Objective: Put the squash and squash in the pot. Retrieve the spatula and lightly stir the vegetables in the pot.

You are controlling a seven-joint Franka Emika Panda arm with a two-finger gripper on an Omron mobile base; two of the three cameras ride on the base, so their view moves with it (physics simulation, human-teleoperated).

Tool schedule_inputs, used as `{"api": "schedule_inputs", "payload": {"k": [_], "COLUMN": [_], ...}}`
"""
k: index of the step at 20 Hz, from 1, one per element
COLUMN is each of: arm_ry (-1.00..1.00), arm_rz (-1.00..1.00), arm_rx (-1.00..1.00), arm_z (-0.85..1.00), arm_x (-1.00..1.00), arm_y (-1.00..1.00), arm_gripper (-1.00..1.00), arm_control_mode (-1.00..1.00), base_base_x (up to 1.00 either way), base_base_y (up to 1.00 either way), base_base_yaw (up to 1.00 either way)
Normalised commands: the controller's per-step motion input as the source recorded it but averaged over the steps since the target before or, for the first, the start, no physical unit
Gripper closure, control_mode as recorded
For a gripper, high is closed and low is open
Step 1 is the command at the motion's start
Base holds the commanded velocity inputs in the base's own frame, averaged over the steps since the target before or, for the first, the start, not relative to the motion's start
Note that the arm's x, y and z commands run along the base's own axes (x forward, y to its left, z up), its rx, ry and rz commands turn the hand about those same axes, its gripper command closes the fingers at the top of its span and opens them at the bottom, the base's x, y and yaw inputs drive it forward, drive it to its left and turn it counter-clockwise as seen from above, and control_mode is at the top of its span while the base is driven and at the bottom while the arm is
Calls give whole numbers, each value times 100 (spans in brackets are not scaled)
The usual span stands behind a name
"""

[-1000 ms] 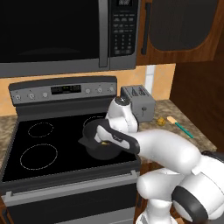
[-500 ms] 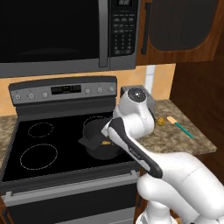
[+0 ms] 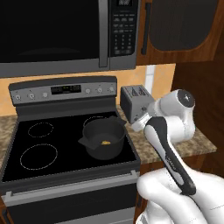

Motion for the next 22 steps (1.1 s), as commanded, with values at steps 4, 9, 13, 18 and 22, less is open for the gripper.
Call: {"api": "schedule_inputs", "payload": {"k": [4, 9, 13, 18, 22], "arm_ry": [-1, 7, 16, 18, 26], "arm_rz": [-13, -39, -43, -23, -1], "arm_rx": [8, 0, 1, 7, 10], "arm_z": [12, 0, -4, -39, -74], "arm_x": [-5, 4, 40, 81, 97], "arm_y": [-100, -99, -99, -77, -34], "arm_gripper": [-100, -100, -100, -100, -100], "arm_control_mode": [-100, -100, -100, -100, -100], "base_base_x": [0, 0, 0, 0, 0], "base_base_y": [0, 0, 0, 0, 0], "base_base_yaw": [0, 0, 0, 0, 0]}}
